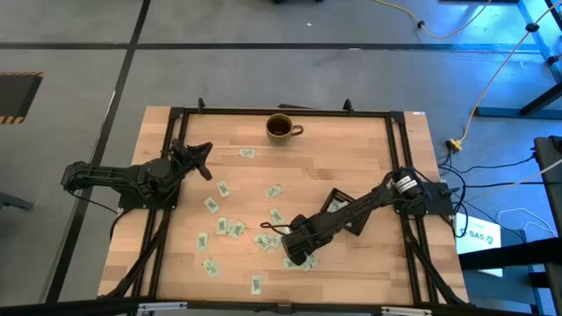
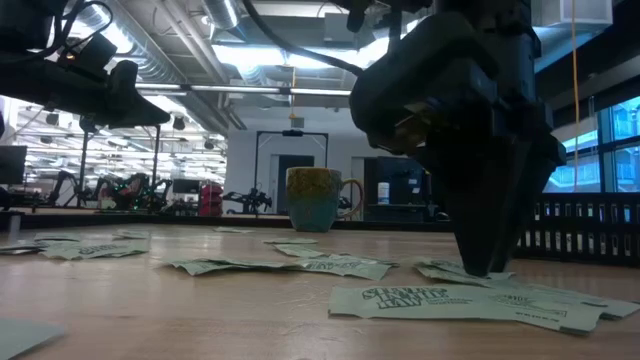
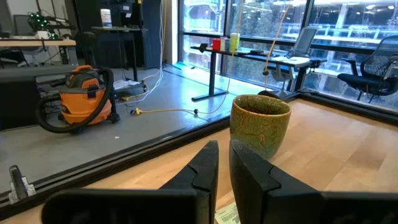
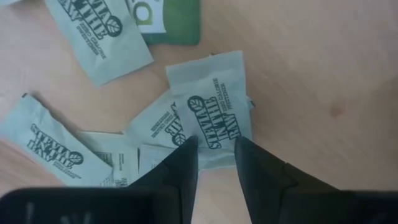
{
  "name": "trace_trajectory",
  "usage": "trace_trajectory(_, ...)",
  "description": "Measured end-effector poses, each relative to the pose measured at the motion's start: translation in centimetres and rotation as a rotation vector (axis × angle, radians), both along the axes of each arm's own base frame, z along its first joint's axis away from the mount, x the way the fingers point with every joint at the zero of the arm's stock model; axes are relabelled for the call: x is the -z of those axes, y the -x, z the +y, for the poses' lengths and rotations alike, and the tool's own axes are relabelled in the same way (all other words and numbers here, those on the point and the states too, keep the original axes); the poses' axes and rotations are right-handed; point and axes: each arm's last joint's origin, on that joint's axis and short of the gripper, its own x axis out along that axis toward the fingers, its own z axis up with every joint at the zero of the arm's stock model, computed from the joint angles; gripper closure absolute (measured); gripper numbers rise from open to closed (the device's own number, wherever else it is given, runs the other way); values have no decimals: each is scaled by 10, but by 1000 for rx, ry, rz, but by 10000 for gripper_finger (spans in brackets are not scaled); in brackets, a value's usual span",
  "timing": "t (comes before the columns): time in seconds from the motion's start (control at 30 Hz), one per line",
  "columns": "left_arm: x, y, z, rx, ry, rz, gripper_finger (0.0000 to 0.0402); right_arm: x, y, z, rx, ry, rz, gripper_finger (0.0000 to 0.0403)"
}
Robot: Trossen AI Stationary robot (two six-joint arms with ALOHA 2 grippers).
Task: Pick and place Stevia / Truvia into bins
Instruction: Put the stevia packet into the black bin
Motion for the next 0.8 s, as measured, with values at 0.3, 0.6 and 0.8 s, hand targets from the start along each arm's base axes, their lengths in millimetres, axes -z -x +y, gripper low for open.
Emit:
trace_trajectory(0.3, 0, 0, 0, 0, 0, 0, 368, 2, 0, 0, 1, 1, 8, 291)
trace_trajectory(0.6, 0, 0, 0, 0, 0, 0, 368, 3, 1, 0, 19, -3, 18, 299)
trace_trajectory(0.8, 0, 0, 0, 0, 0, 0, 368, 3, 2, 0, 18, 0, 24, 342)
